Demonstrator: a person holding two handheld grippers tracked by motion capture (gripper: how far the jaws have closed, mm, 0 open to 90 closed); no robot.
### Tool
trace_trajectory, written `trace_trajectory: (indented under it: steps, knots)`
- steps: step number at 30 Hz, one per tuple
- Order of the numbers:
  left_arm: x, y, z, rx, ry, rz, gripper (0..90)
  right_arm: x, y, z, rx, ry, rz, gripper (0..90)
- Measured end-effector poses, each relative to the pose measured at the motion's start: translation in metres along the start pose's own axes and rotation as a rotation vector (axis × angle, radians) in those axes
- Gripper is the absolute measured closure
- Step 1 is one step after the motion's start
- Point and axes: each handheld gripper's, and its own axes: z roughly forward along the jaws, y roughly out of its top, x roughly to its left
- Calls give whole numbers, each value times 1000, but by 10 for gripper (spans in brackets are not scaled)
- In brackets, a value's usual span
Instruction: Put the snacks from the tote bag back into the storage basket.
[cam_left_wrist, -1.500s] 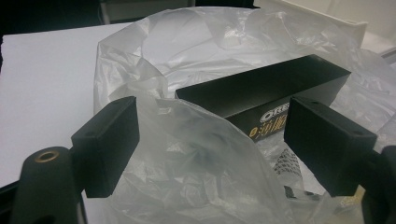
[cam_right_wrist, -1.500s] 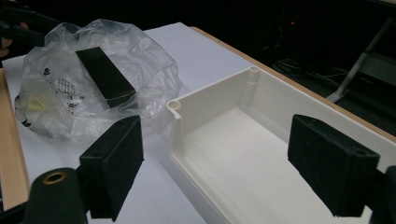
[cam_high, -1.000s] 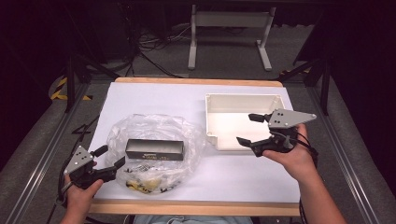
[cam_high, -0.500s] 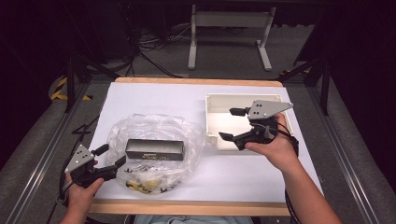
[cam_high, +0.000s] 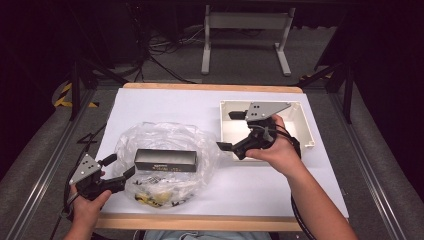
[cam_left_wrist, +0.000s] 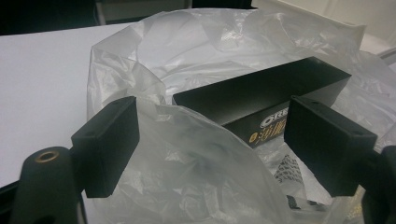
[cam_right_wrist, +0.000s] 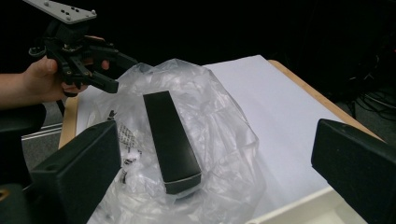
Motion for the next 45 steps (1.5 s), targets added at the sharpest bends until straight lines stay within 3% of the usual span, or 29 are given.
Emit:
trace_trajectory:
  steps: [4, 9, 23, 35, 37, 45]
  knots:
    - [0, 0, 0, -2, -1, -1, 191, 3, 6, 14, 3, 20, -17, 66]
    - [0, 0, -1, -5, -3, -4, 191, 5, 10, 34, 32, 13, -55, 89]
    - [1, 1, -1, -13, -7, 0, 191, 4, 9, 79, 78, 9, -77, 109]
    - [1, 1, -2, -15, -8, 0, 191, 15, -8, 120, 104, 97, -62, 126]
    - [1, 1, -1, -13, -7, 1, 191, 18, -11, 128, 126, 133, -78, 166]
    - [1, 1, -2, -17, -11, 2, 191, 23, -22, 157, 188, 184, -94, 180]
